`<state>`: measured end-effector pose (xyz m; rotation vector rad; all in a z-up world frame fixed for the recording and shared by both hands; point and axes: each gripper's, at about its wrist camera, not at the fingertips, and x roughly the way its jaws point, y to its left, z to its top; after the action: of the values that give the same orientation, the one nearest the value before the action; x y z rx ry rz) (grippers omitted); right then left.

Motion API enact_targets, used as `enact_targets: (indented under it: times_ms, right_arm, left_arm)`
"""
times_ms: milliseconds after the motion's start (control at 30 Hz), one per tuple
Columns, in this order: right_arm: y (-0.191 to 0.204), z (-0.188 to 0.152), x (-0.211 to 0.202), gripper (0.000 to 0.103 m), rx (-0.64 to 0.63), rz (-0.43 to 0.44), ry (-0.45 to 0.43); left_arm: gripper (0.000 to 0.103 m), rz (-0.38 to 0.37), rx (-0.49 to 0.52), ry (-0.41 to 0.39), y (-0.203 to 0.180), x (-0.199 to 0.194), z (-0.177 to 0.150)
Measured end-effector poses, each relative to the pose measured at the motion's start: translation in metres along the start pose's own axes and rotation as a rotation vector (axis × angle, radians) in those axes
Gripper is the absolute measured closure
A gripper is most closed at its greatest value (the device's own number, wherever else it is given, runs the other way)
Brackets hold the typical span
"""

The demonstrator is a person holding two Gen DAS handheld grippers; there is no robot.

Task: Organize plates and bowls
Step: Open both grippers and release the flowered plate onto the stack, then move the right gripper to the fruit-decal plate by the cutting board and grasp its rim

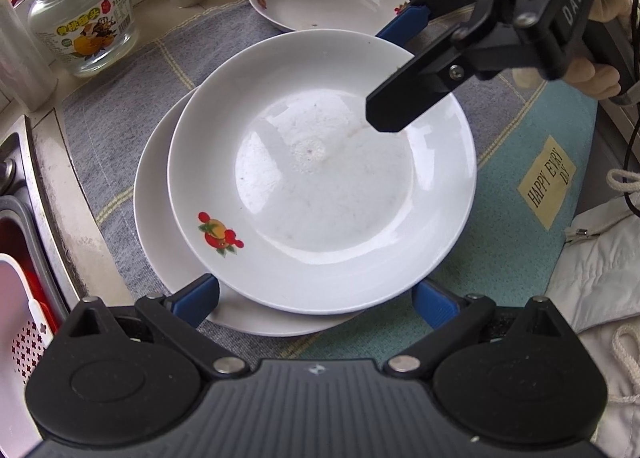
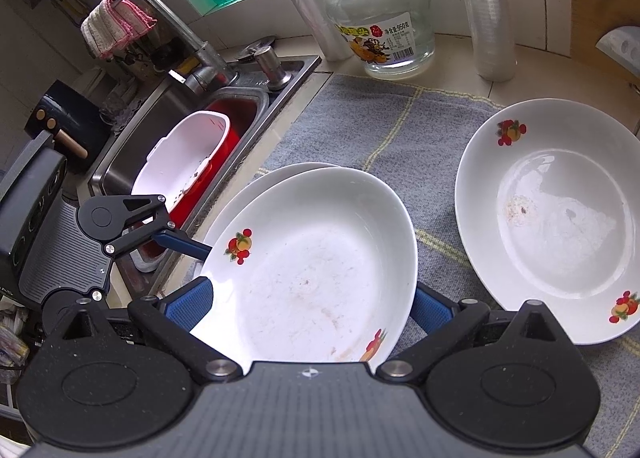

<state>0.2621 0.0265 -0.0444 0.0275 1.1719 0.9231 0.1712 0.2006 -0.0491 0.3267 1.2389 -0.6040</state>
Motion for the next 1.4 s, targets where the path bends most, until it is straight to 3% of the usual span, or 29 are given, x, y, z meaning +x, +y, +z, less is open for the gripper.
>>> enact_targets:
  times_ms: [367,767,900,1000,1200,1400]
  right_arm:
    - [0.002,0.000,0.000,0.000,-0.014,-0.001,0.008]
    - [0.017,0.004,0.014,0.000,-0.108,-0.087,0.056]
    - [0.020,0.005,0.020,0.000,-0.123,-0.102,0.077]
    - [0.027,0.002,0.022,0.000,-0.172,-0.132,0.077]
    - [0.041,-0.012,0.013,0.000,-0.305,-0.226,-0.012]
    - [0.031,-0.029,-0.010,0.000,-0.251,-0.298,-0.107]
  left_arm:
    - [0.001,0.018,-0.033,-0.035,-0.002,-0.002,-0.003]
    - [0.001,0.038,-0.101,-0.132,-0.001,-0.011,-0.015]
    - [0.001,0.054,-0.156,-0.191,0.004,-0.015,-0.023]
    - [0.001,0.111,-0.165,-0.243,0.002,-0.020,-0.030]
    - [0.001,0.207,-0.189,-0.377,-0.014,-0.034,-0.033]
    - [0.001,0.292,-0.139,-0.509,-0.040,-0.040,-0.017]
